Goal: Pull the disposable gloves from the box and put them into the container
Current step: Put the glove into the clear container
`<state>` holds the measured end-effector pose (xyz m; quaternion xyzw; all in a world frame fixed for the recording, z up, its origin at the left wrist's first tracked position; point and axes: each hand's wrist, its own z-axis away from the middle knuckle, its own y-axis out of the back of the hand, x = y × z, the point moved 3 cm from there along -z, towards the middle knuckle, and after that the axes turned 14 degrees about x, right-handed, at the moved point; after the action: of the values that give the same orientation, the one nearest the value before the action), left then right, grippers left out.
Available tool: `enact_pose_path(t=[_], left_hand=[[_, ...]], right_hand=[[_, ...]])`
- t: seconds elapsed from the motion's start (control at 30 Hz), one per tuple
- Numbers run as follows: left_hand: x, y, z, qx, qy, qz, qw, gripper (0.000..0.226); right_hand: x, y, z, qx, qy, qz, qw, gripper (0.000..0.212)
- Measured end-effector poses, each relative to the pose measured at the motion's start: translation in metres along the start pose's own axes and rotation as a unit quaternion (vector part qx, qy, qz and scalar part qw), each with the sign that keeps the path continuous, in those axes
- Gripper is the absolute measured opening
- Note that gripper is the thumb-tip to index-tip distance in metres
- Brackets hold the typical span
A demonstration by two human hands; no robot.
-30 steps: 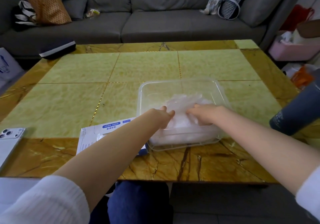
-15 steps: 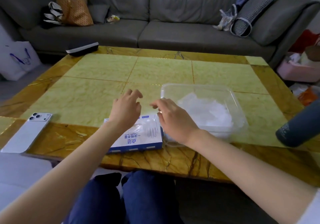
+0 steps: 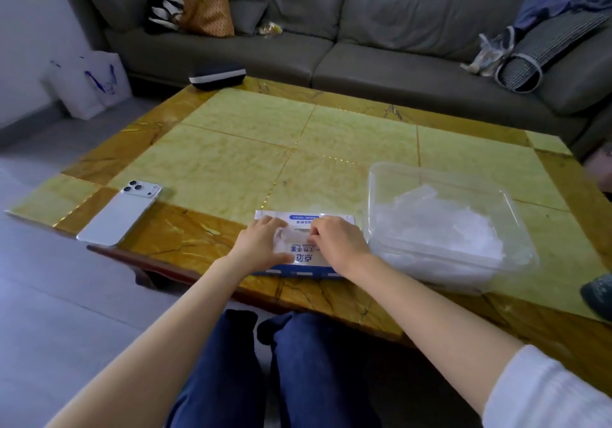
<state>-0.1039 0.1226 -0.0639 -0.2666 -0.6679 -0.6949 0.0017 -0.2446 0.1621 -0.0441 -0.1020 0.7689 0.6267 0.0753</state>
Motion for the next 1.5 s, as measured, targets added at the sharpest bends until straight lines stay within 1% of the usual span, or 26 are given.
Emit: enact_pose_path(t=[0.07, 0.17, 0.23, 0.27, 0.3, 0.33, 0.4, 0.43, 0.5, 0.6, 0.7, 0.8, 0.9, 1.0, 1.07, 1.17, 1.2, 1.23, 1.27, 1.3, 1.37, 1.4, 1.43, 1.5], left_hand=[[0.0, -0.003, 0.0, 0.004, -0.002, -0.007, 1.0, 0.071], [0.001, -0.005, -0.001, 0.007, 0.002, 0.002, 1.0, 0.076], [0.001, -0.005, -0.001, 0.009, 0.001, 0.005, 1.0, 0.079], [0.001, -0.005, 0.0, 0.008, 0.0, 0.005, 1.0, 0.079], [0.001, -0.005, 0.0, 0.007, 0.0, 0.004, 1.0, 0.079], [0.001, -0.005, 0.001, 0.007, 0.0, 0.006, 1.0, 0.078], [0.002, -0.005, 0.003, 0.009, -0.001, 0.015, 1.0, 0.077], [0.002, -0.005, 0.004, 0.01, -0.001, 0.02, 1.0, 0.076], [0.001, -0.004, 0.005, 0.011, 0.004, 0.035, 0.999, 0.076], [0.002, -0.004, 0.005, 0.01, 0.011, 0.045, 0.999, 0.077], [0.002, -0.005, 0.003, 0.002, 0.011, 0.036, 0.999, 0.081], [0.001, -0.006, 0.0, -0.015, 0.009, 0.029, 0.999, 0.085], [0.001, -0.007, 0.0, -0.019, 0.008, 0.019, 1.0, 0.087], [0.001, -0.009, 0.0, -0.022, 0.007, 0.017, 1.0, 0.087], [0.0, -0.008, -0.001, -0.02, 0.007, 0.02, 1.0, 0.085], [-0.001, -0.005, 0.0, -0.029, 0.013, 0.053, 0.998, 0.084], [0.0, -0.003, 0.0, -0.035, 0.015, 0.066, 0.997, 0.082], [0.001, 0.0, 0.001, -0.032, 0.017, 0.078, 0.996, 0.076], [0.004, 0.005, 0.001, -0.013, 0.016, 0.092, 0.996, 0.064], [0.008, 0.011, 0.001, 0.024, 0.017, 0.111, 0.993, 0.05], [0.022, 0.029, 0.004, 0.126, 0.014, 0.153, 0.98, 0.024], [0.031, 0.037, 0.006, 0.171, 0.004, 0.175, 0.97, 0.017], [0.042, 0.043, 0.009, 0.202, -0.011, 0.194, 0.96, 0.015], [0.064, 0.052, 0.016, 0.223, -0.044, 0.227, 0.947, 0.012]], right_hand=[[-0.005, 0.005, -0.001, -0.012, 0.015, 0.004, 1.0, 0.016], [-0.008, 0.019, -0.008, -0.004, 0.033, 0.024, 0.999, 0.007], [-0.004, 0.03, -0.018, 0.002, 0.029, 0.045, 0.999, 0.013], [-0.002, 0.034, -0.021, -0.003, 0.03, 0.05, 0.998, 0.012], [-0.001, 0.038, -0.023, -0.015, 0.035, 0.051, 0.998, 0.009], [-0.002, 0.039, -0.023, -0.036, 0.038, 0.054, 0.997, 0.014], [-0.004, 0.034, -0.017, -0.092, 0.041, 0.083, 0.991, 0.031], [-0.005, 0.03, -0.014, -0.11, 0.049, 0.112, 0.986, 0.035], [-0.008, 0.022, -0.011, -0.116, 0.062, 0.147, 0.98, 0.029], [-0.011, 0.022, -0.014, -0.099, 0.055, 0.132, 0.985, 0.015], [-0.014, 0.032, -0.015, -0.077, 0.06, 0.116, 0.988, 0.014], [-0.01, 0.047, -0.018, -0.039, 0.043, 0.086, 0.995, 0.015], [-0.002, 0.076, -0.027, 0.043, 0.026, 0.054, 0.997, 0.014], [0.001, 0.11, -0.033, 0.129, 0.031, 0.051, 0.99, 0.011], [0.005, 0.127, -0.034, 0.164, 0.019, 0.05, 0.985, 0.011], [0.015, 0.14, -0.03, 0.182, -0.017, 0.047, 0.982, 0.015], [0.019, 0.141, -0.028, 0.182, -0.028, 0.047, 0.982, 0.017], [0.023, 0.142, -0.026, 0.18, -0.039, 0.046, 0.982, 0.018], [0.027, 0.144, -0.023, 0.179, -0.05, 0.044, 0.982, 0.019], [0.031, 0.145, -0.02, 0.177, -0.059, 0.041, 0.982, 0.019], [0.037, 0.148, -0.015, 0.174, -0.078, 0.036, 0.981, 0.019], [0.041, 0.149, -0.013, 0.174, -0.087, 0.033, 0.98, 0.019], [0.044, 0.15, -0.011, 0.175, -0.094, 0.028, 0.98, 0.02], [0.048, 0.151, -0.009, 0.176, -0.111, 0.004, 0.978, 0.022]])
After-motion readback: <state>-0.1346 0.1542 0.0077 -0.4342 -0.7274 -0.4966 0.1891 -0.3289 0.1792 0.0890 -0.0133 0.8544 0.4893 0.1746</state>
